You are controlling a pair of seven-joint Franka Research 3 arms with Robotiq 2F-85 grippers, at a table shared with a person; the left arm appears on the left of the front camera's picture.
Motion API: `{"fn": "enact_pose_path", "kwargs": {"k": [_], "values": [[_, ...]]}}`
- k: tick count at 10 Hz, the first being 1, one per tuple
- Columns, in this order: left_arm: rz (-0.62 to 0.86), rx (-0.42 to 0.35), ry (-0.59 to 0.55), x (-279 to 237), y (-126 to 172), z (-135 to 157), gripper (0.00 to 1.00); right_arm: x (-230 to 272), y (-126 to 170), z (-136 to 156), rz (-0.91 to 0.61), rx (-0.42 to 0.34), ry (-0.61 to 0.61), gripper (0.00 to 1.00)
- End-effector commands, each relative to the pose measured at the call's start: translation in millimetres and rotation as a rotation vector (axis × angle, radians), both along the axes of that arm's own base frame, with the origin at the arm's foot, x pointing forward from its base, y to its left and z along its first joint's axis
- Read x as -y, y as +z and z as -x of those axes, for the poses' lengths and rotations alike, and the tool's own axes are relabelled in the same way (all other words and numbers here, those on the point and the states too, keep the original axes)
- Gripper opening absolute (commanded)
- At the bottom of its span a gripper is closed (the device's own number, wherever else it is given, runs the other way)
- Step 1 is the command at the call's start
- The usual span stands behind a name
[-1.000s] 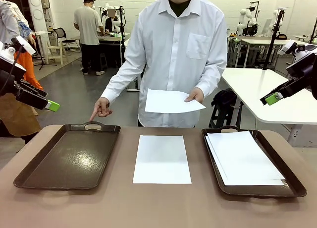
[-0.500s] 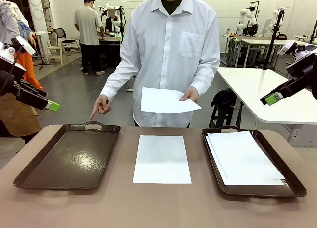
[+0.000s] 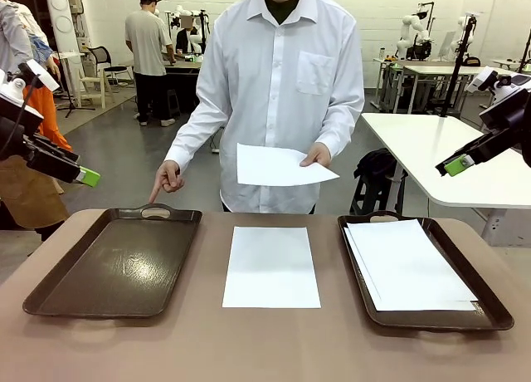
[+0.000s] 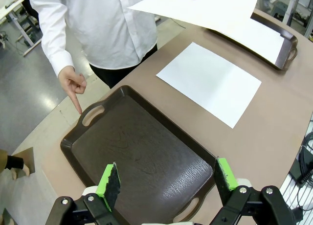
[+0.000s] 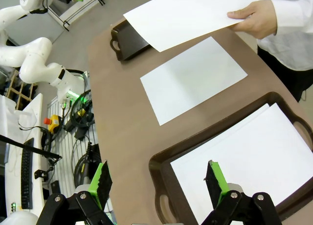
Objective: Sort the A4 documents.
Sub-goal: Receive the A4 Paper.
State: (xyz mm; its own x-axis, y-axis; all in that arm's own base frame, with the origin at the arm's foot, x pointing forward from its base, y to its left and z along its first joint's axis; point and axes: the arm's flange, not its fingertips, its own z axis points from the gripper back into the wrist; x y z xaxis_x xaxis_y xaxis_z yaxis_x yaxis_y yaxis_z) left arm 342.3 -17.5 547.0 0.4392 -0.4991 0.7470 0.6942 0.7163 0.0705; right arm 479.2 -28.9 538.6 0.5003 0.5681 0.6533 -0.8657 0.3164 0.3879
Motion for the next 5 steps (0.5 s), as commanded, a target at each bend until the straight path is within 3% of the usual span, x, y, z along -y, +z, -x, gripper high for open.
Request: {"fn": "enact_pose_path", "kwargs": {"k": [1,3,5], "values": [[0.08,0.004,0.107,-1,-7,-11,1.0,-1,0,0,-0.002,0.002,0.002,1.0],[0.125,0.019,0.213,4,-6,-23,1.0,-1,0,0,-0.002,0.002,0.002,1.0],[0.215,-0.026,0.271,24,-9,-47,1.0,-1,0,0,-0.002,0.002,0.002,1.0]]}}
